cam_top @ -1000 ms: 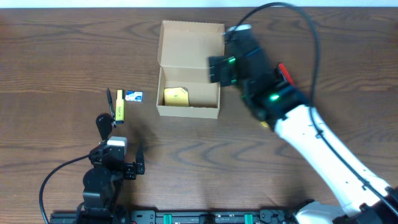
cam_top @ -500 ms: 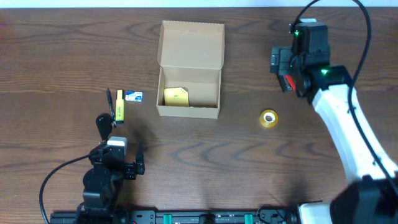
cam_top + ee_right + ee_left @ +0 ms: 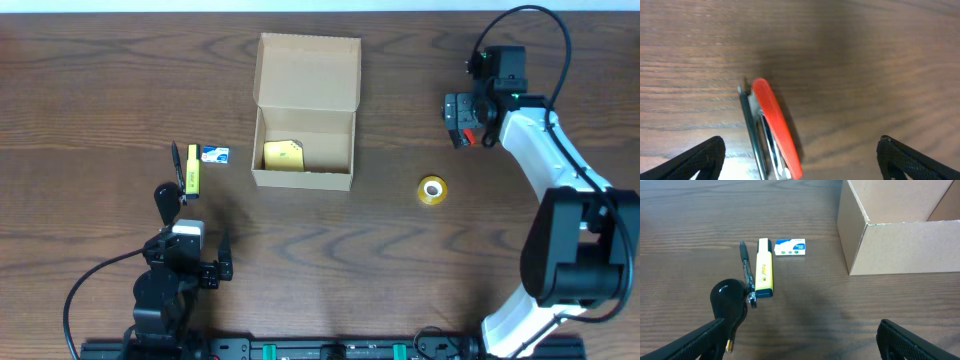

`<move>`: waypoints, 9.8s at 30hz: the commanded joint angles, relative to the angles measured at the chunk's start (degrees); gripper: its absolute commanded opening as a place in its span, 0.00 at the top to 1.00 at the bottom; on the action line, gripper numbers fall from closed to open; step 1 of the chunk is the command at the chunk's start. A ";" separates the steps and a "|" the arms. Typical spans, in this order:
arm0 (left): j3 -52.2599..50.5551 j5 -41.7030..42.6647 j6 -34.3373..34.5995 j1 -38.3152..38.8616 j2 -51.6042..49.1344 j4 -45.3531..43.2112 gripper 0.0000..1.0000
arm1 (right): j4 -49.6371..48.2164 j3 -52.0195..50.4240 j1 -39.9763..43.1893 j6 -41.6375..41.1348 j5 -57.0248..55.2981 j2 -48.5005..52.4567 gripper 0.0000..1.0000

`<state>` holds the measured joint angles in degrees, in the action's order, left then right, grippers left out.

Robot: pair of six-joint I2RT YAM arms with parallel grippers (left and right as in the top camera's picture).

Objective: Pack container
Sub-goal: 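Lower the right gripper onto the red stapler and grasp it, then carry the stapler into the box and lower it beside the notepad, then release the stapler and move the right gripper toward the tape roll, then lower the right gripper onto the yellow tape roll and grasp it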

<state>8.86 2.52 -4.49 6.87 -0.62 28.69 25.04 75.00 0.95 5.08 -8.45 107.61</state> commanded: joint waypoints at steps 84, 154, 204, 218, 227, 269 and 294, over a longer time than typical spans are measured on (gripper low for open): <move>-0.90 -1.05 -0.20 -0.20 0.39 -0.02 0.05 | -4.50 8.61 -30.91 28.20 14.08 -5.29 0.99; -0.90 -1.05 -0.22 -0.20 0.39 -0.02 0.05 | -13.97 8.59 -35.54 34.60 18.78 13.49 0.54; -0.90 -1.05 -0.20 -0.20 0.39 -0.02 0.05 | 21.75 8.55 -32.48 -33.81 0.39 -6.88 0.37; -0.90 -1.05 -0.20 -0.20 0.39 -0.02 0.05 | 23.30 8.55 -31.34 -33.51 -0.13 0.39 0.38; -0.90 -1.05 -0.20 -0.20 0.39 -0.02 0.05 | 25.70 8.55 -29.81 -30.16 -1.25 0.39 0.38; -0.90 -1.05 -0.20 -0.20 0.39 -0.02 0.05 | 24.79 10.08 -25.59 -22.84 -3.02 -18.49 0.33; -0.90 -1.05 -0.20 -0.20 0.39 -0.02 0.05 | 30.51 9.31 -13.25 -20.68 -1.62 -15.65 0.28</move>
<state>8.86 2.52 -4.49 6.87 -0.62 28.67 55.46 84.38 -14.39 -16.71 -9.93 90.32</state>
